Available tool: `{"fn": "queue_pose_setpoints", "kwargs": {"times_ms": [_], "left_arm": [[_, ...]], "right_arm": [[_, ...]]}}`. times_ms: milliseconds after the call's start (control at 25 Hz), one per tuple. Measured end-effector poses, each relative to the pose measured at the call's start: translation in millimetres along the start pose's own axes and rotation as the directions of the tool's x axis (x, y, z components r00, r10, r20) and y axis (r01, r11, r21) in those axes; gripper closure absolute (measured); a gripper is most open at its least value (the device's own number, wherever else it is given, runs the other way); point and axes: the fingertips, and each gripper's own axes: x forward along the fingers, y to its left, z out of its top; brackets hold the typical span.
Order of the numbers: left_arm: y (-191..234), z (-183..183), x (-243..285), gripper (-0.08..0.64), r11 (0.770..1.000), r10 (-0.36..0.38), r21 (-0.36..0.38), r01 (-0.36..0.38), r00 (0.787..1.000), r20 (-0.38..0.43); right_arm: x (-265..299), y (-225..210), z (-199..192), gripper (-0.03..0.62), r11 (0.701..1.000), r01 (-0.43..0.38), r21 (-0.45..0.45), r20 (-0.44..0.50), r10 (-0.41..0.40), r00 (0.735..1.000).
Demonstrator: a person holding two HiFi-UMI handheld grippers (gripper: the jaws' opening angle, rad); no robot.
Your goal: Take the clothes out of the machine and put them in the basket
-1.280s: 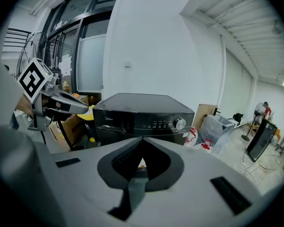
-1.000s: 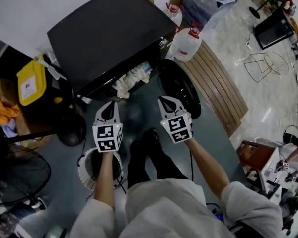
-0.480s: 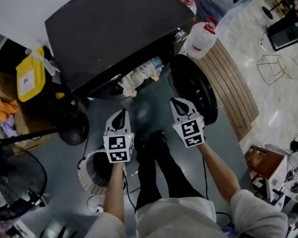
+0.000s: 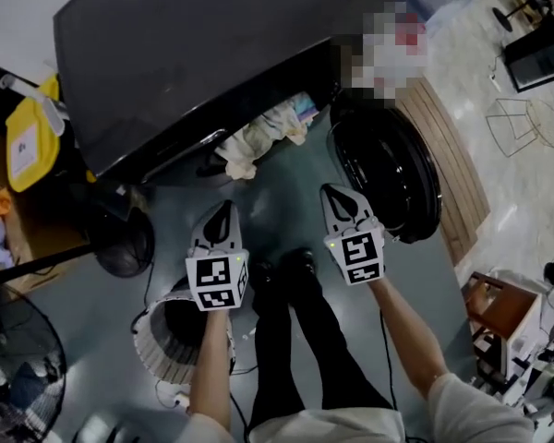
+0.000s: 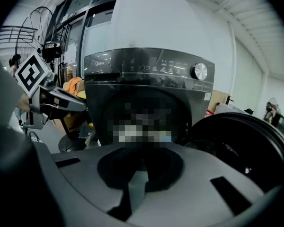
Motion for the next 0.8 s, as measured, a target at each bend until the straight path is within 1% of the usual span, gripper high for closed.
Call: {"fn": "queue_pose_setpoints", "kwargs": {"times_ms": [160,320,600,800], "left_arm": [[9.2,-20.0,24.9,0.541,1.0,-0.009,0.002,0.009,1.0,-0.003],[15.4,-43.6,51.5,0.541,1.0,-0.023,0.001,0.023,1.0,-0.002],[20.0,-76.0,94.0,0.541,0.999,-0.044,0.01,0.044,0.999,-0.009],[17.2,-73.8,118.0,0.541,0.998,-0.065,0.025,0.065,0.998,0.022]], "right_arm": [[26.4,6.0,-28.1,0.571,1.0,-0.001,-0.007,-0.016,0.001,1.0],[54.3,2.7,-51.4,0.571,1.0,0.017,-0.01,-0.025,-0.017,1.0],[113.3,-12.6,-77.7,0.571,0.999,0.052,-0.013,-0.018,-0.053,0.998],[156.4,-26.5,-80.5,0.571,0.997,0.072,-0.01,0.004,-0.072,0.997]]}}
